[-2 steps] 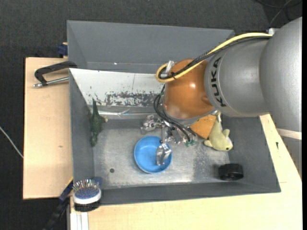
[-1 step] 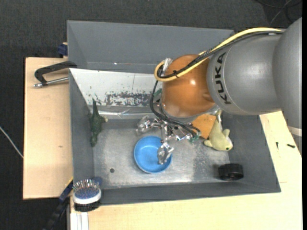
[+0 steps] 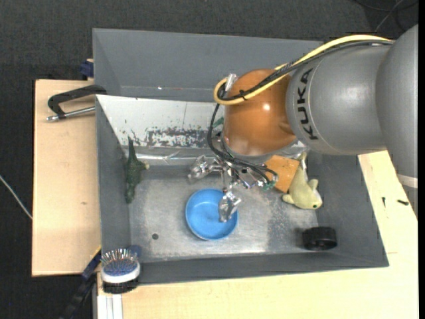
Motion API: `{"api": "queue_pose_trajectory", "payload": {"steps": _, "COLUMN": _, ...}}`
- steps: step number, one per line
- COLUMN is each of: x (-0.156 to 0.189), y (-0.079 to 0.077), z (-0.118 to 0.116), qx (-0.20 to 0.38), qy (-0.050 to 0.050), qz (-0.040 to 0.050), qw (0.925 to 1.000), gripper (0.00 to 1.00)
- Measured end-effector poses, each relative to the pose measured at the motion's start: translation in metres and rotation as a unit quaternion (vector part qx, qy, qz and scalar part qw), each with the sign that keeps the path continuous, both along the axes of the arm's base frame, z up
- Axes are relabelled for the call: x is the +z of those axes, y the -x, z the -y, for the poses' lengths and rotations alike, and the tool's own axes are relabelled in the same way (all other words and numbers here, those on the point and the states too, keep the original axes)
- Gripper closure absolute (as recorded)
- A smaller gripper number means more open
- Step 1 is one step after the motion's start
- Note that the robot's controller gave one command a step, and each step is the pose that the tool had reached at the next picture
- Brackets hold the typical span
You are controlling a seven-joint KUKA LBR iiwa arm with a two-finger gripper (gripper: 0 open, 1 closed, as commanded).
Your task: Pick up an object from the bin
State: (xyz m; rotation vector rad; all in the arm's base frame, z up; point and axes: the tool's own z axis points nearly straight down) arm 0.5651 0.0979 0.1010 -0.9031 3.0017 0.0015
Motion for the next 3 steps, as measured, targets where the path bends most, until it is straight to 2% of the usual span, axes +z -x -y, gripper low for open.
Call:
{"api": "queue_pose_trajectory", "payload": {"steps": 1, "x": -0.0278, "y": 0.0013, "z": -0.0065, "qx": 0.083, "qy": 0.001, "qz": -0.0015, "qw": 0.9966, "gripper": 0.00}}
{"api": "queue_pose_trajectory", "payload": {"steps": 2, "x": -0.0265, "y": 0.0001, "z": -0.0077, "qx": 0.082, "qy": 0.000, "qz": -0.0007, "qw": 0.9967, "gripper": 0.00}}
{"api": "queue_pose_trajectory", "payload": {"steps": 3, "x": -0.0231, "y": -0.0024, "z": -0.0098, "qx": 0.082, "qy": -0.001, "qz": 0.0031, "qw": 0.9967, "gripper": 1.00}}
